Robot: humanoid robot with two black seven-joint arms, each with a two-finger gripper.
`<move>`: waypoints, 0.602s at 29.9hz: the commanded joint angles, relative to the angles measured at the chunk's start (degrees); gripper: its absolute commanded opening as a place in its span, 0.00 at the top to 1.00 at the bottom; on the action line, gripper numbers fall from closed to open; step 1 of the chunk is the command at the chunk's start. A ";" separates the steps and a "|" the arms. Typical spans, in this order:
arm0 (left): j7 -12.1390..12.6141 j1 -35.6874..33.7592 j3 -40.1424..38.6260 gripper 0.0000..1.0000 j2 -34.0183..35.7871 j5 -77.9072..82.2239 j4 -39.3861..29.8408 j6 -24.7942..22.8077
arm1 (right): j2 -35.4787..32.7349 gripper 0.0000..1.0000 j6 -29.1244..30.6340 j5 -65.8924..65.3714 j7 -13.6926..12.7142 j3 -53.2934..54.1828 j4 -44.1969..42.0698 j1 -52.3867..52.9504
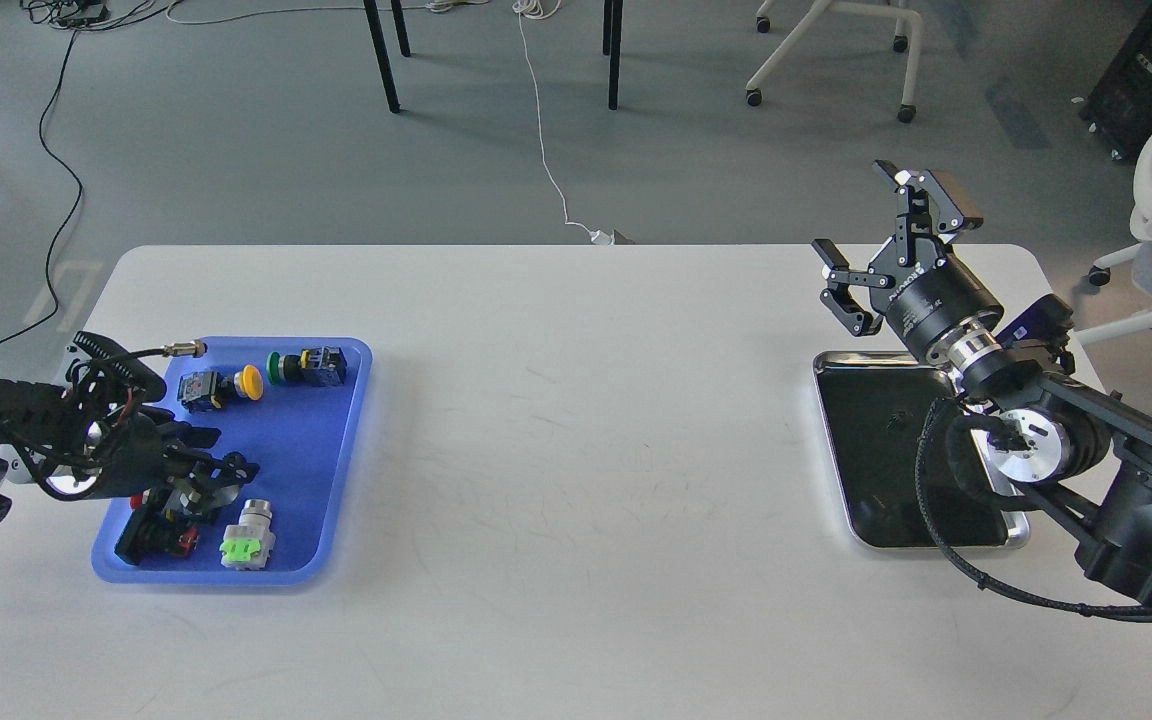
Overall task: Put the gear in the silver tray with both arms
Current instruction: 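Reach the left gripper into the blue tray and grasp another dark gear, then lift the gear out of the blue tray with the left gripper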
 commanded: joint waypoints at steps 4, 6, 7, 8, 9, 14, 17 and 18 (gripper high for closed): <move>0.00 -0.03 0.15 0.45 -0.07 -0.01 0.00 0.00 | -0.09 0.02 0.00 -0.01 0.00 0.03 0.00 0.00; 0.00 -0.03 0.15 0.53 -0.16 -0.01 0.00 0.00 | 0.00 0.02 0.00 -0.01 0.00 0.03 0.00 0.00; 0.00 -0.03 0.15 0.54 -0.16 -0.01 0.00 0.00 | 0.00 0.02 0.00 -0.01 0.00 0.03 0.00 0.00; 0.00 -0.03 0.15 0.56 -0.16 -0.01 0.00 0.00 | 0.00 0.02 0.00 -0.01 0.00 0.03 0.00 0.00; 0.00 -0.03 0.15 0.60 -0.16 -0.01 0.00 0.00 | 0.00 0.02 0.00 -0.01 0.00 0.03 0.00 0.00; 0.00 -0.03 0.15 0.73 -0.68 -0.01 0.70 0.00 | 0.00 0.02 0.00 -0.01 0.00 0.03 0.00 0.00; 0.00 -0.03 0.15 0.79 -0.77 -0.01 1.23 0.00 | 0.00 0.02 0.00 -0.01 0.00 0.03 0.00 0.09; 0.00 -0.03 0.15 0.81 -0.77 -0.01 1.23 0.00 | 0.00 0.02 0.00 -0.01 0.00 0.03 0.09 0.01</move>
